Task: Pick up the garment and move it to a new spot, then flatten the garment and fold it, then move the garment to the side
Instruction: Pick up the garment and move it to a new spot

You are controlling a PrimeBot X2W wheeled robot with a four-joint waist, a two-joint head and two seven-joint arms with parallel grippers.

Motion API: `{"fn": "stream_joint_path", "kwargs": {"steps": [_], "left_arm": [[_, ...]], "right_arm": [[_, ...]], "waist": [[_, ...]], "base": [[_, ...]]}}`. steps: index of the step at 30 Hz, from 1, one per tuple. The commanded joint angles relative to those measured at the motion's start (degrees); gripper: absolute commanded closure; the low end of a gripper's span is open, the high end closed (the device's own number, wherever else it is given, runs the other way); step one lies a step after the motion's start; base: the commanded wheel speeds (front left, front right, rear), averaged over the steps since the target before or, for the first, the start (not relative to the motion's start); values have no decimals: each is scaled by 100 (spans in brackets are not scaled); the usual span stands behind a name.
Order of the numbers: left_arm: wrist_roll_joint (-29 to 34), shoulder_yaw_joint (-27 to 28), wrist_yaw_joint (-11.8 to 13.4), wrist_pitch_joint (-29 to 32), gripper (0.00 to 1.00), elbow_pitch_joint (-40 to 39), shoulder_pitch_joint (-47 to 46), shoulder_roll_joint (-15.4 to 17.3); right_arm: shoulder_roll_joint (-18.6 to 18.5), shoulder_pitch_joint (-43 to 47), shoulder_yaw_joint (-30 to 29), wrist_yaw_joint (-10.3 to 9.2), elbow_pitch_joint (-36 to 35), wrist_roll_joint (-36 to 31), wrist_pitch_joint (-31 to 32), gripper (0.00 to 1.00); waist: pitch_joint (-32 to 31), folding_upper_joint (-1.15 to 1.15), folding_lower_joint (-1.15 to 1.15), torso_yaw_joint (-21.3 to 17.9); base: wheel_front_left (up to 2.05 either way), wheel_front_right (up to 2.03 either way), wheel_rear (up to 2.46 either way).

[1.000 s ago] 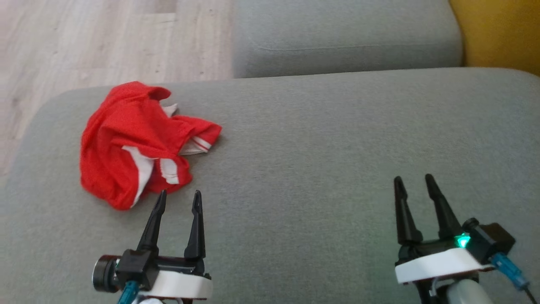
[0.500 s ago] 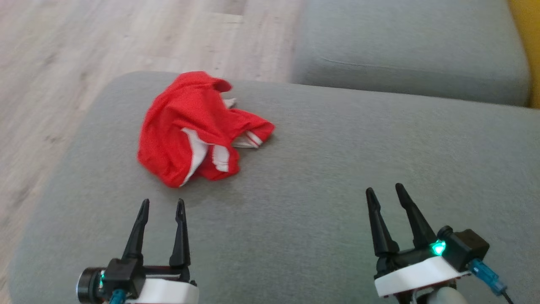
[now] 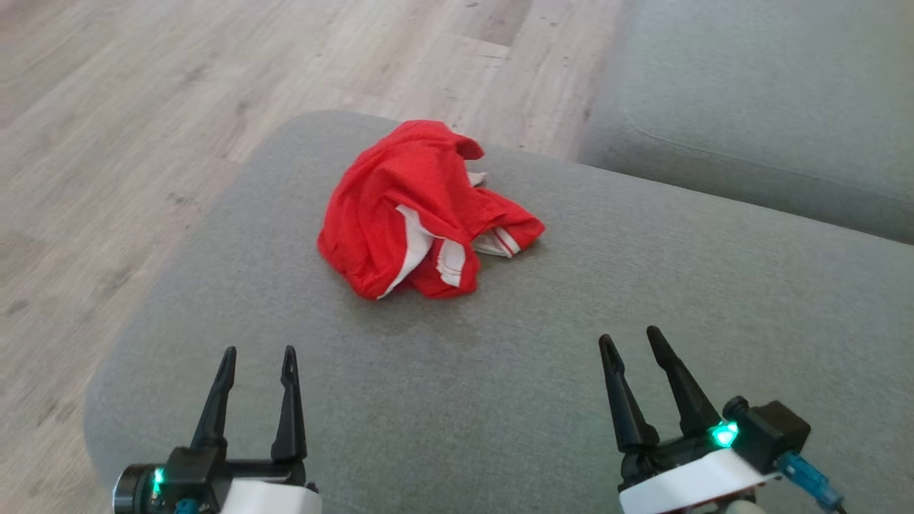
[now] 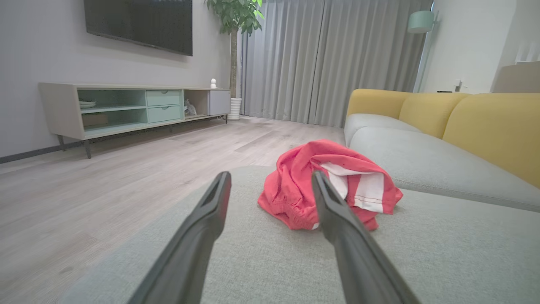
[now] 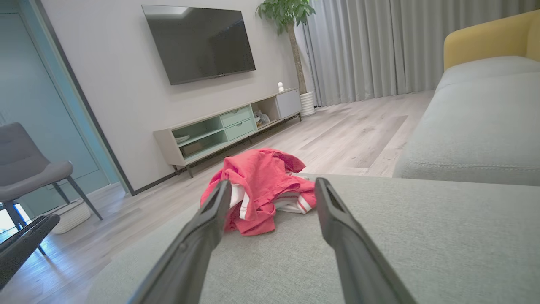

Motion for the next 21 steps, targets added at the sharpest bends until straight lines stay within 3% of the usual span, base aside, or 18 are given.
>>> {"fn": "stream_joint_path", "kwargs": {"steps": [1,7,12,17,21], "left_arm": [[49,211,-43,-47,0,-178,-196,-15],[126,321,-130,-47,0,-127,-220,51],[211,294,-342,-47,0,3,-601,266],[300,-167,-650,297,0,436,-1597,678],[184,-613,-725,800,0,696,-2439,943]], "right_arm": [[-49,-133,142,-4,-205,19,-63,0],[-49,-162,198,-4,-195,32,-63,0],[-49,-212,195,-4,-199,-36,-63,0],[-49,-288,102,-4,-211,-122,-63,0],[-49,-384,79,-4,-221,-197,-63,0]], "waist": [[5,0,0,101],[46,0,0,111],[181,0,0,-31],[448,0,0,-188],[660,0,0,-295]], "base": [[0,0,0],[0,0,0],[0,0,0],[0,0,0],[0,0,0]]}}
